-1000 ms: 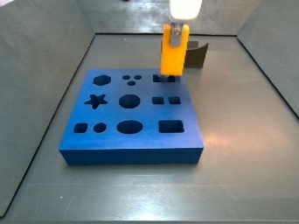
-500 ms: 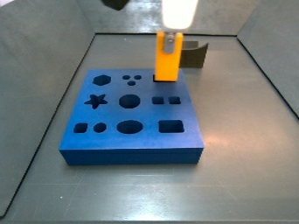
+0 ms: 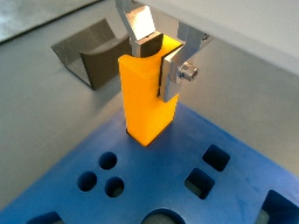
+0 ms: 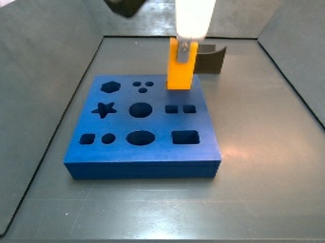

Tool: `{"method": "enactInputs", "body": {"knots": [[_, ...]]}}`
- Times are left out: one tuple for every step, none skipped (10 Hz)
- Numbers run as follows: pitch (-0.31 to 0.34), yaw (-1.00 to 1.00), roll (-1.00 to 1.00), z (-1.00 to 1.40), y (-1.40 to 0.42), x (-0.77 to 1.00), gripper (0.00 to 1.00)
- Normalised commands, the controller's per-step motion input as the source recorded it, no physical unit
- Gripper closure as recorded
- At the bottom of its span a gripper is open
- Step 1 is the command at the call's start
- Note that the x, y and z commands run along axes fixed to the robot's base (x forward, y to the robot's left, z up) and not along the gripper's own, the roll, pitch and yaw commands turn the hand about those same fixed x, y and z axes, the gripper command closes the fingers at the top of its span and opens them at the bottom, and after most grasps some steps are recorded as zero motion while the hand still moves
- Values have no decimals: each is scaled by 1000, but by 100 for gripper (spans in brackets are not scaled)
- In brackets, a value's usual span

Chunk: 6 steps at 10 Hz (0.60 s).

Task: Insert the arch object.

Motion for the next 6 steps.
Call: {"method": "enactInputs", "body": {"knots": [[-71,143,56,-429,-74,20,100],[-111,69,24,-500,-120,0,100],[-117,0,21,-529,-151,0,100],[-96,-217,14,-500,-174,0,100],[-89,-209,20,-466,-191,0,100],[-104,0,-30,-71,0,46,100]]}}
